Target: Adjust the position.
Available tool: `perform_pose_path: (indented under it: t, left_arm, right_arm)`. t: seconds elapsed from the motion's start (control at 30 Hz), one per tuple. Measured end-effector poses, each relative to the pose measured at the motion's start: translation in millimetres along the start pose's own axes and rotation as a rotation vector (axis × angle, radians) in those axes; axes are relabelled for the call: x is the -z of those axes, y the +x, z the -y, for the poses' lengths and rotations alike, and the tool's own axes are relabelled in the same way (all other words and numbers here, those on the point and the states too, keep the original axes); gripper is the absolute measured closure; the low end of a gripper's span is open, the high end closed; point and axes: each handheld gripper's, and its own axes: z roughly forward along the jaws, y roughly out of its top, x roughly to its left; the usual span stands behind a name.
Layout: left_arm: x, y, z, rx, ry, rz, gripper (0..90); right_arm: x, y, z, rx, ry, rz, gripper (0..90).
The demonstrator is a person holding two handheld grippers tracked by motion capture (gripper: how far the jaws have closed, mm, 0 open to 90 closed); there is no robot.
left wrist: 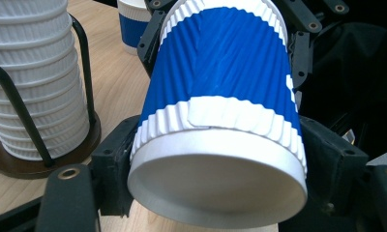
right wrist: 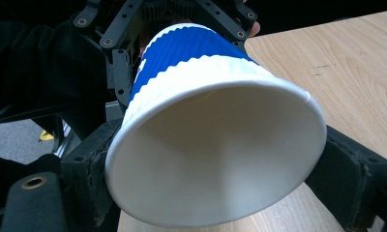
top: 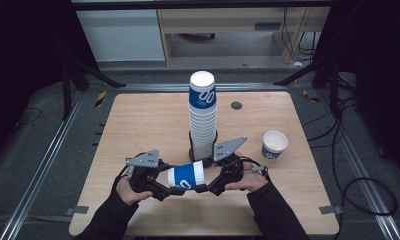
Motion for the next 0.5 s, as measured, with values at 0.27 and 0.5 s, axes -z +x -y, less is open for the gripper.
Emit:
perform_pose_path:
  t: [0.27,0.5]
  left_arm:
    - [6.8,1.2,-0.7,0.005,-0.009,-0.027,23.8]
    - [13.5,2.7,0.4,0.008,0.013,-0.057,23.3]
  right_arm:
    - [7.1,-0.4,-1.4,0.006,0.015,0.022,15.6]
    - [17.2,-2.9,-3.8,0.015,0.063,0.060,15.5]
